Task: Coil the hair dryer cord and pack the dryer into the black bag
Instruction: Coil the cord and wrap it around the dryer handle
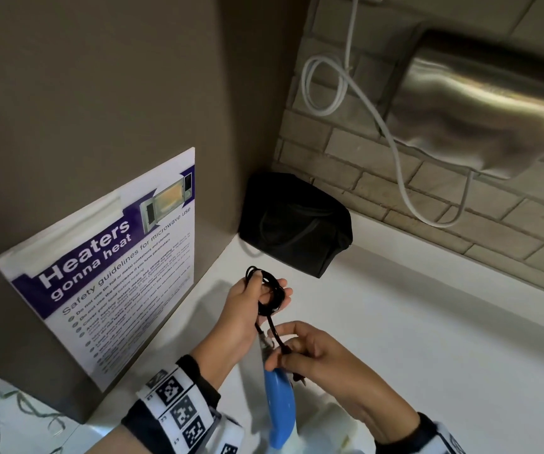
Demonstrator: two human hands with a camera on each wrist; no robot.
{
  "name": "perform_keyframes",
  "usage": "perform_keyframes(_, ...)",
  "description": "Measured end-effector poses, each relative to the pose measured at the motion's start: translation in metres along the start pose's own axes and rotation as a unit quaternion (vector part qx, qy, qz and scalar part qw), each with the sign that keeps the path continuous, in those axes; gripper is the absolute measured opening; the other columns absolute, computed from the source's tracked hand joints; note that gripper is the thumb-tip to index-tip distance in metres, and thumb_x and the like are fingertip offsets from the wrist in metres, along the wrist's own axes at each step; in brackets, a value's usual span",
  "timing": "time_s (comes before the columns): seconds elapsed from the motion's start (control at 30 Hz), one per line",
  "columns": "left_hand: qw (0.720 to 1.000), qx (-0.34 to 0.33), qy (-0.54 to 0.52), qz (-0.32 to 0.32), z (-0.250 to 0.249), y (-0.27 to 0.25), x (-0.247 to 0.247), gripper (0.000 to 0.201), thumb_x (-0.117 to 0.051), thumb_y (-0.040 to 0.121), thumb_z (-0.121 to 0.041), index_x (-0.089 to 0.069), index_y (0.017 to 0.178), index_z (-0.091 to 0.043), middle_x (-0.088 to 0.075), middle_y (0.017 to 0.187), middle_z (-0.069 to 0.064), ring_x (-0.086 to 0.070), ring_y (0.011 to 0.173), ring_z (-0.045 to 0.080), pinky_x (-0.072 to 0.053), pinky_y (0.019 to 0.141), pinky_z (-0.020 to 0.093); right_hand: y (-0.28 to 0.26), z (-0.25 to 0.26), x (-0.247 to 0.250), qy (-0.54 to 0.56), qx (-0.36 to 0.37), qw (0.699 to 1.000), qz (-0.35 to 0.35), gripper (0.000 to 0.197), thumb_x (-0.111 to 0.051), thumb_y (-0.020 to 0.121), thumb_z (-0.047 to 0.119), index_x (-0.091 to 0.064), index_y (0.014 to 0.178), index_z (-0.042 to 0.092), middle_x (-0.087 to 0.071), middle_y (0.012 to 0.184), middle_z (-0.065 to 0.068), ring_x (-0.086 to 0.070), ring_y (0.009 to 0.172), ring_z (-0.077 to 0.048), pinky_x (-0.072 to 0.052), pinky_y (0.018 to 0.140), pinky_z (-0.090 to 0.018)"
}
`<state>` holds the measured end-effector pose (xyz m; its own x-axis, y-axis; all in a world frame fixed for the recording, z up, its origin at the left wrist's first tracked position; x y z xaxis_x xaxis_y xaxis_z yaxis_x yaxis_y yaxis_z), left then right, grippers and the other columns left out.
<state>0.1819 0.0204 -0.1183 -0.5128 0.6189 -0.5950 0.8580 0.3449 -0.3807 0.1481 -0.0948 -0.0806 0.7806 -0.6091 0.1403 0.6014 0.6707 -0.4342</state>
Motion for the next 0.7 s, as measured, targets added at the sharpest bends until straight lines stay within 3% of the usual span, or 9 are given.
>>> perform_keyframes(0.07,0.998,-0.032,0.044,0.014,-0.005,-0.005,-0.008,0.037,-0.04,0.102,-0.024,-0.056,0.112,0.008,-0.071,0.101,0.018,-0.074,0.083,0.024,-0.06,0.068,0.028,0.005,0.005,0.002,0.044,-0.001,0.999,-0.002,0.031,-0.06,0.085,0.008,-0.054,0.115,0.01,-0.071,0.084,-0.007,-0.062,0.075,-0.013,-0.05,0.069,-0.023)
perform_keyframes(0.13,0.994,-0.058,0.084,0.032,-0.009,-0.011,-0.015,0.036,-0.042,0.101,-0.027,-0.056,0.112,0.003,-0.071,0.104,0.017,-0.073,0.088,0.022,-0.058,0.066,0.024,0.009,0.013,0.003,0.106,0.0,0.994,-0.002,0.024,-0.062,0.088,0.014,-0.056,0.109,0.003,-0.067,0.076,-0.006,-0.065,0.08,-0.021,-0.053,0.085,-0.032)
perform_keyframes(0.17,0.993,-0.07,0.089,0.041,-0.011,-0.013,-0.018,0.034,-0.044,0.1,-0.028,-0.056,0.112,0.002,-0.071,0.104,0.016,-0.073,0.09,0.021,-0.057,0.067,0.024,0.01,0.016,0.003,0.128,-0.004,0.992,-0.002,0.021,-0.059,0.091,0.017,-0.057,0.105,0.002,-0.063,0.07,-0.003,-0.064,0.074,-0.02,-0.053,0.084,-0.033)
perform_keyframes(0.2,0.992,-0.079,0.09,0.049,-0.013,-0.015,-0.02,0.033,-0.046,0.099,-0.028,-0.056,0.112,0.001,-0.071,0.104,0.015,-0.073,0.092,0.021,-0.058,0.069,0.025,0.011,0.017,0.004,0.139,-0.009,0.99,-0.012,0.02,-0.056,0.094,0.021,-0.058,0.102,0.003,-0.057,0.063,0.0,-0.059,0.065,-0.016,-0.053,0.074,-0.029)
perform_keyframes(0.27,0.991,-0.081,0.091,0.05,-0.016,-0.014,-0.02,0.033,-0.051,0.096,-0.029,-0.057,0.112,-0.001,-0.072,0.105,0.013,-0.072,0.094,0.021,-0.059,0.074,0.03,0.011,0.016,0.011,0.123,-0.011,0.991,-0.053,0.023,-0.049,0.097,0.025,-0.063,0.096,0.007,-0.042,0.053,0.006,-0.04,0.049,-0.009,-0.041,0.052,-0.021)
perform_keyframes(0.33,0.995,-0.068,0.067,0.039,-0.017,-0.011,-0.015,0.032,-0.055,0.094,-0.028,-0.06,0.11,-0.001,-0.073,0.105,0.014,-0.073,0.093,0.023,-0.059,0.075,0.03,0.009,0.018,0.017,0.077,0.003,0.993,-0.085,0.031,-0.043,0.1,0.027,-0.067,0.086,0.013,-0.033,0.05,0.008,-0.027,0.045,-0.006,-0.029,0.045,-0.017)
perform_keyframes(0.57,0.999,-0.013,-0.042,0.003,-0.012,0.001,0.0,0.023,-0.061,0.091,-0.016,-0.062,0.104,0.004,-0.074,0.098,0.016,-0.073,0.086,0.026,-0.059,0.076,0.032,-0.007,0.012,0.013,0.002,0.018,0.996,-0.09,0.037,-0.039,0.101,0.025,-0.066,0.076,0.021,-0.028,0.05,0.007,-0.023,0.044,-0.007,-0.025,0.043,-0.015)
perform_keyframes(0.7,0.999,-0.025,0.002,0.029,-0.015,-0.002,-0.007,0.027,-0.059,0.092,-0.02,-0.063,0.104,0.004,-0.075,0.094,0.013,-0.073,0.09,0.026,-0.058,0.083,0.033,-0.007,0.005,0.014,-0.02,0.012,0.997,-0.076,0.035,-0.038,0.101,0.025,-0.064,0.078,0.019,-0.034,0.051,0.008,-0.028,0.046,-0.009,-0.028,0.046,-0.017)
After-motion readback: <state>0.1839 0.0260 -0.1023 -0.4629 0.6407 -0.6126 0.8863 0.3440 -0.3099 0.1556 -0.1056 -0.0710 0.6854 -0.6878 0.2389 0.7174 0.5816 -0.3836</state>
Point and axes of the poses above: each hand's wrist, its own y-axis towards the middle knuckle, its own x-axis out of the back of the hand, z = x × y, the point moved 10 cm from there along y, towards the middle knuckle
